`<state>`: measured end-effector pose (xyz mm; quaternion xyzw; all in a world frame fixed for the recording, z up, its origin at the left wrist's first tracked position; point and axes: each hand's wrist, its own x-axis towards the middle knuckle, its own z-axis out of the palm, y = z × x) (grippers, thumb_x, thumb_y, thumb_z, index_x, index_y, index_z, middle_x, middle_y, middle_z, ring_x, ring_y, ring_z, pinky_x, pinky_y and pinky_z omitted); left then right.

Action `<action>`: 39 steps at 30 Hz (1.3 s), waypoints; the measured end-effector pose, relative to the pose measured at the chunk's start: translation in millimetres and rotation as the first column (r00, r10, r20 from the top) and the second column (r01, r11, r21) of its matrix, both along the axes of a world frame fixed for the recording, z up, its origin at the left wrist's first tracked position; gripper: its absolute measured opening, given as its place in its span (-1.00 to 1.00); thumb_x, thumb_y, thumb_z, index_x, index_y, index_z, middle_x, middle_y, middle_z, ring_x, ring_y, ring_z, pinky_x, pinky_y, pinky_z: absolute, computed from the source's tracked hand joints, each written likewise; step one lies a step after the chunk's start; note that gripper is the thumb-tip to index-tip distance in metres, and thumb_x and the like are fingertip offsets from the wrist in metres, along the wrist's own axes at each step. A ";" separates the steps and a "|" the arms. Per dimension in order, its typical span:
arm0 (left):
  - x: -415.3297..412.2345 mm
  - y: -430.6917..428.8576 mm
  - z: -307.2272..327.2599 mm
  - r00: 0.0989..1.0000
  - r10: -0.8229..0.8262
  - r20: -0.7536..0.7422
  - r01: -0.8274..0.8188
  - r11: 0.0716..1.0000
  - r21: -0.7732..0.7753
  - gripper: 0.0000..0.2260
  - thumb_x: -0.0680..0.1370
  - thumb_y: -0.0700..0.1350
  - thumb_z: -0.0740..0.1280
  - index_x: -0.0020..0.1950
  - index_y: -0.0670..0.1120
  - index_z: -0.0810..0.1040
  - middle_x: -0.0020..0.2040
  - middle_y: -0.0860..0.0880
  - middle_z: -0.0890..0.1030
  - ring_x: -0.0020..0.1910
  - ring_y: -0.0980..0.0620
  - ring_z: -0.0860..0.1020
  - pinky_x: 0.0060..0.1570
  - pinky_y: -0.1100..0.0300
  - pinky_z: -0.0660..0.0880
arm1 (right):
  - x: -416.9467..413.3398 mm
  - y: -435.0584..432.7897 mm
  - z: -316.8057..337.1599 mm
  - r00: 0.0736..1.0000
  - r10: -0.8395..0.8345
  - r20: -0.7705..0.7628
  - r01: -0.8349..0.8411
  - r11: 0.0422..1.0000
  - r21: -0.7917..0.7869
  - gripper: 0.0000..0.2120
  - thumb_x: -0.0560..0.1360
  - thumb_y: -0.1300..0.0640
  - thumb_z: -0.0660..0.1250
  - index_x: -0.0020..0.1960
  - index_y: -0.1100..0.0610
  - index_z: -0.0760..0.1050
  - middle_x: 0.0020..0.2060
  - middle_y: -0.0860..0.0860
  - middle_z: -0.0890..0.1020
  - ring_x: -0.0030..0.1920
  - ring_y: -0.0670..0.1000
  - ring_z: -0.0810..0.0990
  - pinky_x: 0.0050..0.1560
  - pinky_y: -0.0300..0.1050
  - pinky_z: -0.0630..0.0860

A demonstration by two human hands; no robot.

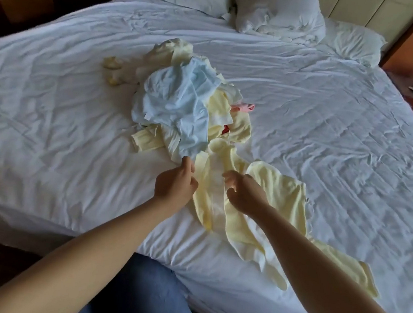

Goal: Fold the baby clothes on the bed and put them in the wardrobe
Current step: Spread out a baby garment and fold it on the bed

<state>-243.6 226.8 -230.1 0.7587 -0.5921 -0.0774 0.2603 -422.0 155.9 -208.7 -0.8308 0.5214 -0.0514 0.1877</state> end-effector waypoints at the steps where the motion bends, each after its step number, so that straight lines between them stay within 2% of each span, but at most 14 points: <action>1: 5.9 3.8 0.1 1.000 0.000 0.030 -0.001 1.000 0.023 -0.85 0.52 -0.18 0.25 0.05 -0.09 0.33 -0.23 -0.02 0.60 -0.28 -0.14 0.57 -0.35 0.14 0.38 | 4.3 0.1 -0.3 1.000 0.017 0.004 -0.017 1.000 0.010 -0.58 0.50 0.20 0.14 0.30 -0.09 0.46 0.18 -0.04 0.60 0.22 0.05 0.51 0.12 -0.07 0.48; 3: 17.3 12.3 -1.0 0.995 -0.015 0.100 0.012 0.999 0.035 -0.78 0.42 -0.26 0.33 -0.07 -0.05 0.33 -0.30 0.00 0.57 -0.35 -0.12 0.55 -0.38 0.15 0.37 | 13.5 0.2 -0.3 0.999 0.051 -0.003 -0.050 0.998 0.029 -0.54 0.48 0.23 0.14 0.27 -0.15 0.48 0.19 -0.09 0.59 0.23 -0.01 0.51 0.14 -0.09 0.48; 5: 23.8 17.6 -0.6 0.977 -0.070 0.203 0.071 0.997 0.001 -0.65 0.24 -0.39 0.40 -0.22 -0.03 0.35 -0.39 0.01 0.51 -0.44 -0.10 0.49 -0.45 0.18 0.24 | 20.9 0.4 -0.3 0.998 0.063 -0.013 -0.063 0.997 0.038 -0.51 0.45 0.24 0.13 0.24 -0.19 0.50 0.22 -0.09 0.56 0.23 -0.03 0.52 0.12 -0.12 0.48; 6: 25.0 18.3 0.2 0.970 -0.091 0.224 0.098 0.995 -0.019 -0.64 0.18 -0.42 0.40 -0.27 -0.03 0.37 -0.38 0.01 0.49 -0.43 -0.09 0.48 -0.45 0.19 0.21 | 23.4 -0.9 -0.7 0.998 0.066 -0.017 -0.066 0.997 0.036 -0.51 0.45 0.25 0.12 0.22 -0.20 0.51 0.24 -0.09 0.55 0.23 -0.03 0.52 0.09 -0.13 0.47; 8: 23.4 15.7 -1.3 0.959 -0.188 0.211 0.204 0.978 -0.052 -0.73 0.23 -0.38 0.40 -0.24 -0.05 0.49 -0.27 0.00 0.52 -0.29 -0.09 0.54 -0.37 0.18 0.27 | 26.5 -4.8 -1.8 0.997 0.074 -0.030 -0.073 0.997 0.019 -0.51 0.44 0.26 0.13 0.20 -0.21 0.52 0.25 -0.07 0.54 0.24 -0.02 0.52 0.03 -0.15 0.46; 11: 7.5 8.9 -2.1 0.944 -0.321 0.071 0.322 0.947 -0.002 -0.82 0.47 -0.20 0.32 0.03 -0.03 0.60 -0.01 0.00 0.59 -0.02 -0.03 0.56 -0.17 0.15 0.45 | 28.0 -14.2 -1.6 0.996 0.079 -0.039 -0.079 0.997 -0.009 -0.49 0.42 0.28 0.12 0.19 -0.20 0.53 0.24 -0.08 0.57 0.20 -0.03 0.54 0.03 -0.13 0.50; 14: -6.8 -1.0 -4.7 0.936 -0.325 -0.139 0.337 0.938 0.079 -0.82 0.53 -0.05 0.34 0.12 0.03 0.61 0.03 0.06 0.58 0.01 0.08 0.54 0.00 0.14 0.51 | 30.0 -28.4 0.4 0.998 0.065 -0.023 -0.065 0.998 0.000 -0.48 0.42 0.30 0.13 0.24 -0.14 0.52 0.26 -0.09 0.57 0.21 -0.01 0.55 0.07 -0.13 0.49; 23: -3.5 -24.2 -27.5 0.906 -0.296 -0.301 0.356 0.919 0.170 -0.87 0.43 -0.03 0.49 -0.06 0.05 0.60 -0.19 0.17 0.53 -0.23 0.29 0.47 -0.21 0.42 0.31 | 58.6 -71.5 -14.1 0.995 0.024 -0.093 -0.023 1.000 0.012 -0.52 0.56 0.06 0.19 0.47 -0.02 0.27 0.33 0.03 0.50 0.28 0.11 0.50 0.14 0.03 0.47; 26: -2.3 -26.5 -30.9 0.900 -0.285 -0.329 0.350 0.924 0.156 -0.85 0.42 -0.03 0.50 -0.06 0.04 0.62 -0.18 0.15 0.54 -0.26 0.29 0.45 -0.25 0.48 0.28 | 66.6 -80.6 -24.1 0.996 -0.001 -0.092 0.005 0.999 0.046 -0.50 0.55 -0.04 0.27 0.45 0.05 0.31 0.34 0.06 0.45 0.31 0.12 0.44 0.18 0.05 0.45; 28: -2.4 -26.8 -31.9 0.902 -0.280 -0.328 0.344 0.926 0.155 -0.85 0.41 -0.03 0.51 -0.06 0.04 0.62 -0.19 0.15 0.53 -0.27 0.29 0.44 -0.26 0.48 0.27 | 72.8 -83.1 -24.0 0.997 -0.030 -0.074 0.034 0.998 0.048 -0.58 0.52 -0.09 0.31 0.30 0.08 0.43 0.20 0.04 0.49 0.22 0.09 0.48 0.07 0.00 0.46; 30: -2.7 -26.1 -31.6 0.903 -0.275 -0.332 0.339 0.928 0.155 -0.84 0.41 -0.03 0.51 -0.07 0.04 0.60 -0.19 0.16 0.50 -0.28 0.29 0.44 -0.25 0.47 0.27 | 78.5 -81.7 -21.7 0.997 -0.071 -0.018 0.072 0.997 0.024 -0.80 0.47 -0.06 0.33 -0.05 0.08 0.52 -0.11 -0.03 0.51 -0.03 0.05 0.52 -0.19 -0.10 0.41; 32: -3.4 -23.9 -28.8 0.904 -0.275 -0.327 0.332 0.934 0.134 -0.78 0.39 -0.04 0.52 -0.06 0.04 0.54 -0.18 0.15 0.45 -0.29 0.25 0.45 -0.24 0.40 0.31 | 81.0 -77.1 -16.3 0.991 -0.106 0.076 0.105 0.994 0.018 -0.77 0.42 0.04 0.30 -0.36 0.07 0.35 -0.39 -0.04 0.42 -0.28 0.03 0.46 -0.38 -0.15 0.27; 35: -5.1 -21.1 -21.6 0.931 -0.240 -0.276 0.267 0.962 0.063 -0.67 0.39 0.01 0.52 -0.01 0.04 0.41 -0.09 0.14 0.39 -0.28 0.19 0.44 -0.24 0.27 0.34 | 76.6 -71.0 2.4 0.955 -0.179 0.238 0.175 0.984 0.038 -0.74 0.40 0.12 0.25 -0.38 0.11 0.22 -0.47 -0.03 0.33 -0.41 0.00 0.31 -0.41 -0.10 0.21; 39: -17.7 -19.6 -5.8 0.959 -0.201 -0.200 0.192 0.979 -0.062 -0.58 0.44 0.05 0.48 0.13 -0.10 0.40 0.07 0.04 0.41 -0.17 0.09 0.47 -0.22 0.15 0.46 | 52.0 -63.1 36.4 0.826 -0.278 0.490 0.271 0.959 0.087 -0.76 0.41 0.17 0.29 -0.34 0.08 0.27 -0.46 -0.08 0.32 -0.41 -0.06 0.28 -0.38 -0.11 0.24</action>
